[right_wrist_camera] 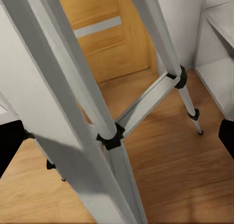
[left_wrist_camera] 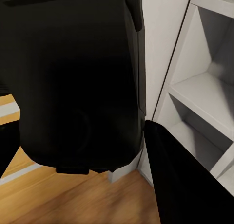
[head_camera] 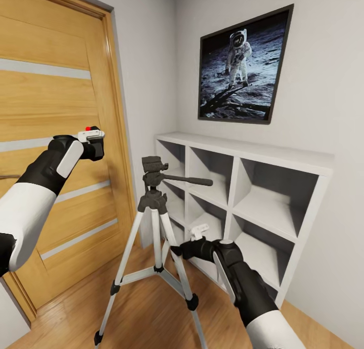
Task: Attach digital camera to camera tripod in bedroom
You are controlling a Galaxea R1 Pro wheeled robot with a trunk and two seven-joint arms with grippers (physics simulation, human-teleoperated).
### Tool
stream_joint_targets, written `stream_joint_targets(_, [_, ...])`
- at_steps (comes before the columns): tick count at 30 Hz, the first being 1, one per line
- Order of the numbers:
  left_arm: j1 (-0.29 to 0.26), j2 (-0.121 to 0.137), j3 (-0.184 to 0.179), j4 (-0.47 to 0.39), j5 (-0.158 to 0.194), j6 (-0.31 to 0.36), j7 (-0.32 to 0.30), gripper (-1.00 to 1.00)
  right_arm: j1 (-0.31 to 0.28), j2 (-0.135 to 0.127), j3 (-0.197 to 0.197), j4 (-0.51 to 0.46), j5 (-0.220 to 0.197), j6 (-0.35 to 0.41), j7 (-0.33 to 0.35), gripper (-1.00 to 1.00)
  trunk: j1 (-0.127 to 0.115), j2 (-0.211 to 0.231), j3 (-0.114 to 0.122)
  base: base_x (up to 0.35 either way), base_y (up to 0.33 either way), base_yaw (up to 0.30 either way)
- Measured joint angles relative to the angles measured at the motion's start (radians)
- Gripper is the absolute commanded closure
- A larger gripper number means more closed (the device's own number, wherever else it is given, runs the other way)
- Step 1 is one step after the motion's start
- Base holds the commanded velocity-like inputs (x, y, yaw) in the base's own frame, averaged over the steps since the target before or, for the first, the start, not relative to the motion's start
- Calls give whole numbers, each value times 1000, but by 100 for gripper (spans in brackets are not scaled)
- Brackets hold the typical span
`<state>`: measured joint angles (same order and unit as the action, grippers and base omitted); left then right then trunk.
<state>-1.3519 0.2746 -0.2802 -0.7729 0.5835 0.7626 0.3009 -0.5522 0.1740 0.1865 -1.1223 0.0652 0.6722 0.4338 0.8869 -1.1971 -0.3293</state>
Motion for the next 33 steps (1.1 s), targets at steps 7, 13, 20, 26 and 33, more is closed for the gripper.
stream_joint_targets(7, [0,1,0,8,3,0,-3,100,-57,0,-1,109,-6,-9,-1,-100,0,0,0,0,0,0])
stream_joint_targets(13, [0,1,0,1,94,1,-5,100,-87,0,-2,129,-34,-9,2,-100,0,0,0,0,0,0])
stream_joint_targets(20, [0,2,0,10,124,-2,-5,100,-88,0,3,124,-36,-10,10,-100,0,0,0,0,0,0])
stream_joint_targets(26, [0,2,0,7,125,-1,-4,100,-88,0,16,121,-35,-11,10,-100,0,0,0,0,0,0])
stream_joint_targets(33, [0,2,0,8,124,-5,-3,100,-88,0,18,108,-30,-12,14,100,0,0,0,0,0,0])
